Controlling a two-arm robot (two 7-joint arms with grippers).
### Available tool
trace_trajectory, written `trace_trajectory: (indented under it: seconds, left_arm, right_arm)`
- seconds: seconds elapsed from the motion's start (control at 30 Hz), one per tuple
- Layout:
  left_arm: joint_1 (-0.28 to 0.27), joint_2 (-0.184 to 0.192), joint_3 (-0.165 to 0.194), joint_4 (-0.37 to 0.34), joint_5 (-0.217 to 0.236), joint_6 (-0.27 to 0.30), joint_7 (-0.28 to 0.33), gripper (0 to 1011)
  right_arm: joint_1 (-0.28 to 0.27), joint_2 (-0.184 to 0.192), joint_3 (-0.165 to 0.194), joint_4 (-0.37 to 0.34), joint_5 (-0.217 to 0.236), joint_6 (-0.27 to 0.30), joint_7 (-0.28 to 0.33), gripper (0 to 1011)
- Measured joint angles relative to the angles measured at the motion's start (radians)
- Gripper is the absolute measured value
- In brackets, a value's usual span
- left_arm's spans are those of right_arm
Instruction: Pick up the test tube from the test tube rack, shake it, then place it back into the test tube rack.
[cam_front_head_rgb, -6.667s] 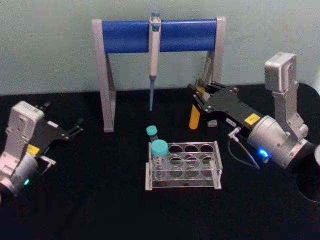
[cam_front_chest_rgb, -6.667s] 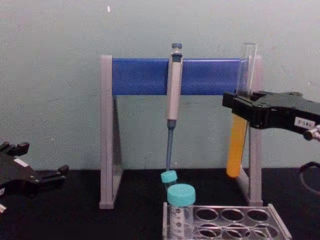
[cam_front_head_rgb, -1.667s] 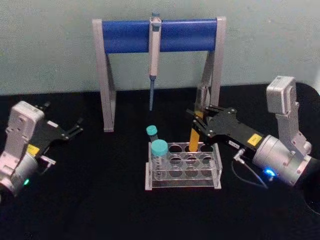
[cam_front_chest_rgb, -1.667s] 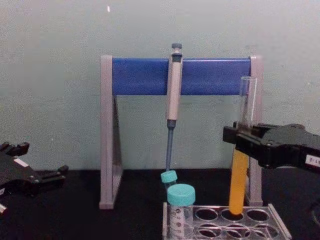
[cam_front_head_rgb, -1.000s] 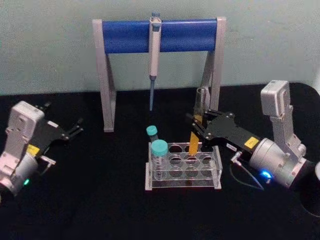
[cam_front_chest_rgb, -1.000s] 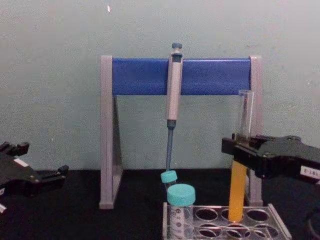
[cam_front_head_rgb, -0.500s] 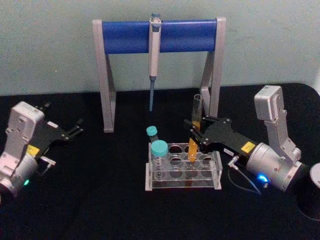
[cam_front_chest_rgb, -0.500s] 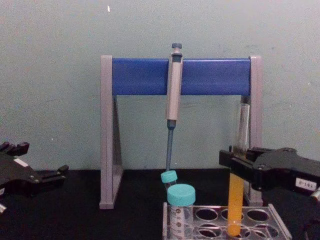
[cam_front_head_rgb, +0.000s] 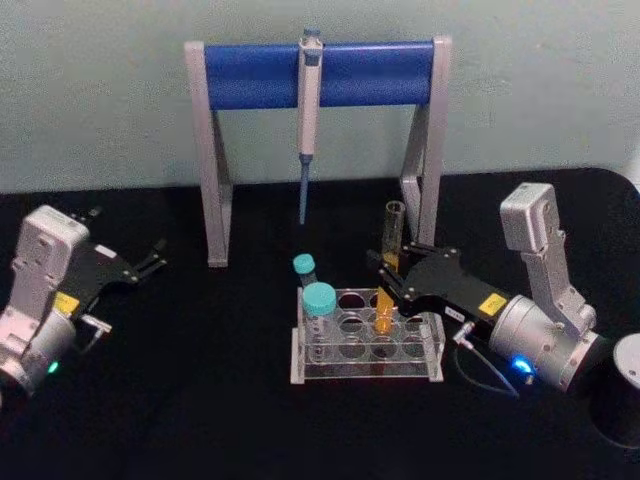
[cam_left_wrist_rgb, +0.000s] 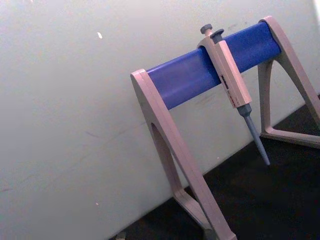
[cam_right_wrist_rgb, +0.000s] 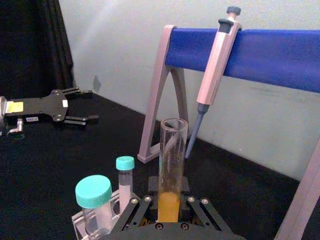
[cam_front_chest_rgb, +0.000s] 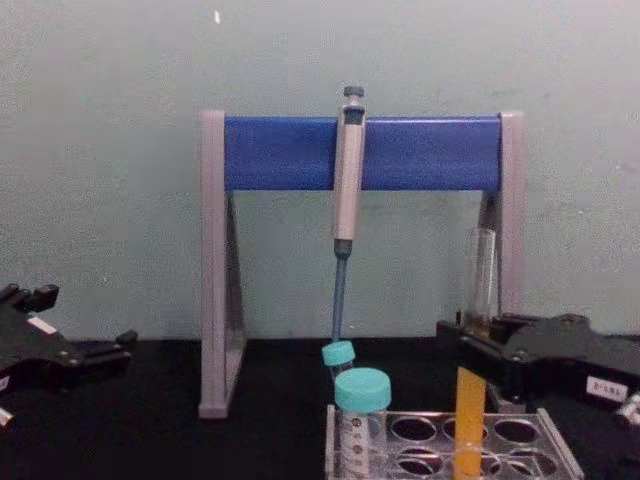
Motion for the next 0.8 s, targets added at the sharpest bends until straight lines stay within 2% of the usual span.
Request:
trace_trajectory:
  seconds: [0.8]
  left_arm:
    - [0.0,0.0,0.0,0.0,0.0,0.0,0.0,1001]
  right_arm:
    - [-0.01,-0.013,-0.004,0.019,-0.024,0.006,-0.012,229]
